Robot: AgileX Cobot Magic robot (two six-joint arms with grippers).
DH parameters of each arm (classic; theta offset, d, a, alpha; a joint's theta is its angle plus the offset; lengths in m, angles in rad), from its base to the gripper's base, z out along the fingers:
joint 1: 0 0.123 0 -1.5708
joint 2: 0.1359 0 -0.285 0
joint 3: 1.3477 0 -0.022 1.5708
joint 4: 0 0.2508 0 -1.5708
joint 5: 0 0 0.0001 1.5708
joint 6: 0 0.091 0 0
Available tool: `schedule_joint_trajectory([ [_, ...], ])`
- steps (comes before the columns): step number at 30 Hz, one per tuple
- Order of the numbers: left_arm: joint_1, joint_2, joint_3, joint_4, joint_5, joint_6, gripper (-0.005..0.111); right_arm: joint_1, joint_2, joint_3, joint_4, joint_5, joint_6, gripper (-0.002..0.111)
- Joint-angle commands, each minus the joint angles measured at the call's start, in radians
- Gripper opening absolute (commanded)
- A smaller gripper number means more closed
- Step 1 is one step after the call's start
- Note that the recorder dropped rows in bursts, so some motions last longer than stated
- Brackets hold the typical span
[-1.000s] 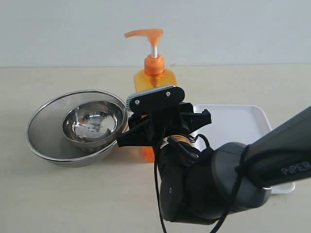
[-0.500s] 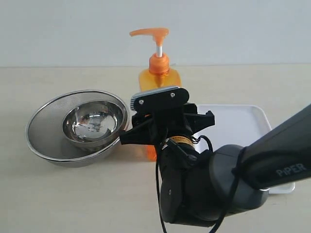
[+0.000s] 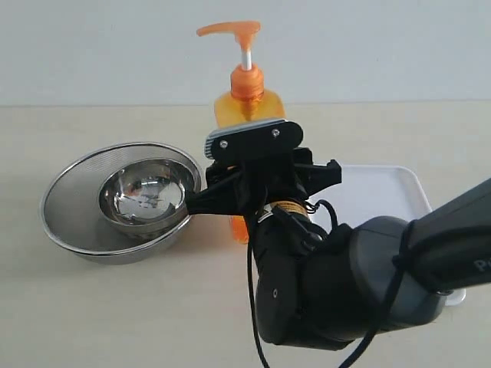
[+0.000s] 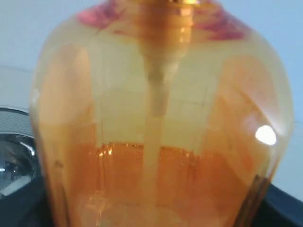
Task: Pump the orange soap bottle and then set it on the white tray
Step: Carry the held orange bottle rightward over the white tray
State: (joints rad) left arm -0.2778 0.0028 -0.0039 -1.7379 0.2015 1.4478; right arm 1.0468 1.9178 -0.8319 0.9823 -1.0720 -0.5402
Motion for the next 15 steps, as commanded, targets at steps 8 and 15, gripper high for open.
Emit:
schedule_joint_trajectory([
  [8, -0.001, -0.003, 0.004, -0.006, 0.012, -0.006, 0.005, -0.003, -0.036, -0.008, -0.028, -0.149, -0.026, 0.000],
  [15, -0.001, -0.003, 0.004, -0.006, 0.014, -0.006, 0.005, -0.003, -0.048, -0.008, -0.021, -0.149, -0.027, 0.000],
])
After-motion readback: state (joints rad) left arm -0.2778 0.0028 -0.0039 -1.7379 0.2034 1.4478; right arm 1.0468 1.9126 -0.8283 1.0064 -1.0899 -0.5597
